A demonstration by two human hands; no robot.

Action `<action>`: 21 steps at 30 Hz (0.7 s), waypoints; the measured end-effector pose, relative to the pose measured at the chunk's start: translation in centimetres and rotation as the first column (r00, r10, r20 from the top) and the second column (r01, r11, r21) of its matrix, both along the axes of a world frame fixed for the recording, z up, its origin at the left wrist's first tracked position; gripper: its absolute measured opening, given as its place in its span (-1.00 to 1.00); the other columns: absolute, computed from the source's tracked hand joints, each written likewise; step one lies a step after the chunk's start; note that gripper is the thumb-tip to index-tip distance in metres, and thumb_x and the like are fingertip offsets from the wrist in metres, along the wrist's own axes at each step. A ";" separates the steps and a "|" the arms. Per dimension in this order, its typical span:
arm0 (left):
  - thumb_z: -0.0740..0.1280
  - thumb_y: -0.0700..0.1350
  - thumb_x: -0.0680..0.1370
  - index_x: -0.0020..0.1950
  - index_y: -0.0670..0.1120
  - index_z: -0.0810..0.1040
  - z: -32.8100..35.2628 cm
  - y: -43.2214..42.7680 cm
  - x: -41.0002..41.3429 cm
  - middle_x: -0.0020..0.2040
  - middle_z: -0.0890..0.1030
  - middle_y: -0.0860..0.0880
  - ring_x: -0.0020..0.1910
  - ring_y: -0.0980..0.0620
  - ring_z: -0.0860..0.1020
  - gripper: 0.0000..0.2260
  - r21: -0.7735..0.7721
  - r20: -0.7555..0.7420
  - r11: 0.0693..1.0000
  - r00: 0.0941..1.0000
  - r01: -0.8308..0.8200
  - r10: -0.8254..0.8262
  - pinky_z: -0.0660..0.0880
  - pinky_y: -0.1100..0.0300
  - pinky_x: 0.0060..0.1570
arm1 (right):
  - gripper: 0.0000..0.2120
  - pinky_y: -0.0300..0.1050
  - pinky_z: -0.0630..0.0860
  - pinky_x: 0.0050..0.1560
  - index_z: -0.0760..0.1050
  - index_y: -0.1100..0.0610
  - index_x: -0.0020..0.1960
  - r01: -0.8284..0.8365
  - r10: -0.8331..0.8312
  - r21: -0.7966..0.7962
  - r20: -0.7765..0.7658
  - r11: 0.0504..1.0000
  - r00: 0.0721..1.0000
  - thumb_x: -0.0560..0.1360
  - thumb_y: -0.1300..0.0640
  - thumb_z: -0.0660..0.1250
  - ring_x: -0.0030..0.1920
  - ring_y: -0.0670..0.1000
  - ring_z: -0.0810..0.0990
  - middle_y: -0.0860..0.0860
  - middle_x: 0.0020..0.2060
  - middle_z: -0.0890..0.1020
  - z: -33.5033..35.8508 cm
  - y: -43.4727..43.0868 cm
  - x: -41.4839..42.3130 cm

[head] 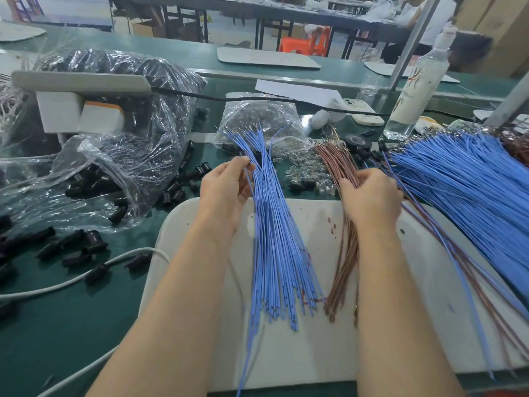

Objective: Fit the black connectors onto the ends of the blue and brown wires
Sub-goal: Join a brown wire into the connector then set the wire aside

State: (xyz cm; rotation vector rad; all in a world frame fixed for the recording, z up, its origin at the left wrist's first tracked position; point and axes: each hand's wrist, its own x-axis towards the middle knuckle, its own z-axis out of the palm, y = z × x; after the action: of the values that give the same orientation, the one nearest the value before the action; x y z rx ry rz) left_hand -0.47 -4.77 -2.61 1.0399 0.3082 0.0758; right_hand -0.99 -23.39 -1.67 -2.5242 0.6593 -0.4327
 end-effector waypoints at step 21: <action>0.25 -0.21 0.57 -0.06 -0.11 0.53 0.8 -1.0 -1.3 -0.04 0.68 -0.02 -0.07 0.07 0.64 -0.92 0.072 0.172 0.852 0.835 0.519 -0.523 0.59 0.22 -0.05 | -0.89 -0.24 0.50 -0.25 0.47 0.10 -0.08 -0.614 -0.207 0.784 0.588 -0.088 0.782 0.59 0.21 0.20 -0.29 -0.09 0.61 -0.03 -0.29 0.66 2.3 0.6 -1.0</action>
State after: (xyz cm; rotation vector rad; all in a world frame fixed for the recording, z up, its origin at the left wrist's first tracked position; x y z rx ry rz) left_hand -1.75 -5.79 -1.77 1.1001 -0.1566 -0.3183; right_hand -2.01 -22.81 0.64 -0.7919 0.0778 -0.3023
